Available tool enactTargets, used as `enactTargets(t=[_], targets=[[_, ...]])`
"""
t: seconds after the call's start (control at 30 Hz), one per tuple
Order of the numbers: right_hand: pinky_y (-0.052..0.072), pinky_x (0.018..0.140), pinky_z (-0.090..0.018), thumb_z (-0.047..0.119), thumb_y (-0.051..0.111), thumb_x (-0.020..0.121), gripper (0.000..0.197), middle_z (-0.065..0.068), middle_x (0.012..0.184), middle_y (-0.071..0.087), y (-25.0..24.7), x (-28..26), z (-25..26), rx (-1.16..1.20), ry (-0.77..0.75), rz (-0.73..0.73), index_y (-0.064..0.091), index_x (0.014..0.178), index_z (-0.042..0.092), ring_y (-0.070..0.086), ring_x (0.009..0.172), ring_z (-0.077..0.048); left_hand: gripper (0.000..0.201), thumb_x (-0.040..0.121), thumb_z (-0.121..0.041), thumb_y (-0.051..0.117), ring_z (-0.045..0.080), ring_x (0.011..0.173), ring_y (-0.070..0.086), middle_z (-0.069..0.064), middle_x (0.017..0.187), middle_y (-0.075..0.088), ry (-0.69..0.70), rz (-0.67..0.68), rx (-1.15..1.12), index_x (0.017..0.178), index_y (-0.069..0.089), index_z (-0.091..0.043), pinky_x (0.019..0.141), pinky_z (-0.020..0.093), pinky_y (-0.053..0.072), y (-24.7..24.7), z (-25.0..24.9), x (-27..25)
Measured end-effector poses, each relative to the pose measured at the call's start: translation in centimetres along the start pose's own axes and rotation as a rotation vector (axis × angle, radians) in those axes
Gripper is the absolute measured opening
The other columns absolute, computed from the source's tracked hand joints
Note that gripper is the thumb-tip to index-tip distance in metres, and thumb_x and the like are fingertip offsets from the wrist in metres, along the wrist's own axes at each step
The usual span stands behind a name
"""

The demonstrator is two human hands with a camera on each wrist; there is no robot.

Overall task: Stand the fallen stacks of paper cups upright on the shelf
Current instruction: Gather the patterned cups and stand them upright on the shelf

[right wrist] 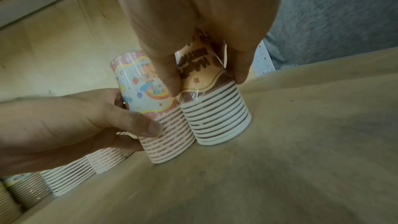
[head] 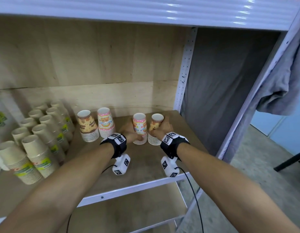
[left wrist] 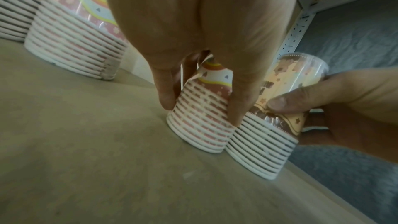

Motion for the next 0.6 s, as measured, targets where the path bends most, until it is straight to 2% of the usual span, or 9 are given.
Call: enactTargets(t=[0.07,0.17,0.23,0.3,0.33,0.43,0.47,0.53,0.6], targets=[[0.050,0.088,-0.038,0.015,0.081,0.068,0.069,-0.012,0.119,0.060,-0.1,0.2,-0.2,-0.006,0.003,0.022,0.042,0.125,0.009,0.060,0.112,-0.032,0.062,0.068,-0.002,0.085,0.012,0.096,0.054,-0.004,0.103,0.056,0.015,0.021,-0.003,0.107,0.042,-0.024,0.085,0.027,0.041,-0.1,-0.1,-0.2],[0.051,0.090,-0.038,0.023,0.087,0.062,0.079,-0.008,0.120,0.060,-0.8,0.5,0.0,-0.030,0.008,0.103,0.043,0.125,0.011,0.059,0.112,-0.029,0.054,0.068,-0.011,0.087,0.015,0.105,0.061,-0.003,0.108,0.063,0.017,0.116,0.056,0.111,0.054,-0.018,0.086,0.027,0.044,-1.0,0.0,0.7],[0.052,0.088,-0.038,0.034,0.090,0.059,0.086,-0.005,0.121,0.060,-2.0,0.9,0.4,-0.057,0.000,0.134,0.044,0.128,0.012,0.060,0.113,-0.026,0.059,0.068,-0.026,0.088,0.017,0.108,0.062,-0.004,0.112,0.066,0.000,0.202,0.149,0.118,0.058,-0.018,0.090,0.029,0.046,-2.2,-0.5,1.3],[0.050,0.077,-0.030,0.040,0.086,0.065,0.087,-0.004,0.126,0.057,-3.5,1.3,1.4,-0.120,-0.049,0.177,0.041,0.135,0.013,0.058,0.117,-0.026,0.070,0.062,-0.046,0.086,0.014,0.105,0.061,-0.006,0.115,0.065,-0.050,0.227,0.210,0.121,0.056,-0.022,0.093,0.033,0.049,-3.8,-1.0,2.2],[0.048,0.078,-0.027,0.041,0.083,0.071,0.087,-0.005,0.131,0.053,-4.3,1.4,2.1,-0.158,-0.069,0.212,0.038,0.140,0.014,0.055,0.121,-0.027,0.075,0.059,-0.053,0.085,0.015,0.106,0.060,-0.006,0.118,0.064,-0.070,0.227,0.213,0.122,0.055,-0.024,0.092,0.035,0.050,-4.7,-1.5,2.6],[0.043,0.099,-0.030,0.048,0.077,0.073,0.092,0.000,0.150,0.041,-5.8,2.0,3.7,-0.255,-0.134,0.309,0.031,0.149,0.024,0.046,0.133,-0.024,0.068,0.069,-0.048,0.082,0.022,0.113,0.055,-0.001,0.124,0.052,-0.116,0.217,0.185,0.127,0.051,-0.027,0.079,0.034,0.054,-7.0,-3.8,3.2],[0.042,0.100,-0.029,0.047,0.075,0.075,0.088,0.001,0.151,0.040,-5.9,1.9,4.2,-0.283,-0.159,0.316,0.033,0.149,0.024,0.045,0.133,-0.023,0.062,0.073,-0.045,0.080,0.023,0.113,0.054,0.002,0.125,0.051,-0.111,0.213,0.177,0.125,0.052,-0.027,0.078,0.034,0.056,-7.7,-4.8,3.2],[0.040,0.089,-0.022,0.037,0.072,0.081,0.077,0.000,0.150,0.039,-6.0,2.0,5.0,-0.327,-0.170,0.326,0.037,0.148,0.021,0.043,0.133,-0.021,0.054,0.076,-0.042,0.079,0.025,0.110,0.057,0.005,0.124,0.052,-0.103,0.183,0.183,0.121,0.055,-0.026,0.083,0.039,0.057,-8.2,-6.1,3.4],[0.044,0.077,-0.019,0.027,0.072,0.082,0.069,0.000,0.146,0.043,-6.0,1.8,6.1,-0.412,-0.204,0.340,0.045,0.144,0.019,0.048,0.129,-0.020,0.051,0.078,-0.040,0.078,0.027,0.107,0.058,0.006,0.122,0.052,-0.103,0.169,0.197,0.122,0.056,-0.024,0.089,0.042,0.056,-8.1,-7.1,3.4]])
Point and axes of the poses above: each hand's wrist, its own x-axis towards the middle knuckle, its own y-axis out of the palm, z = x × y, the point moved 1 cm from there along x, towards the middle knuckle
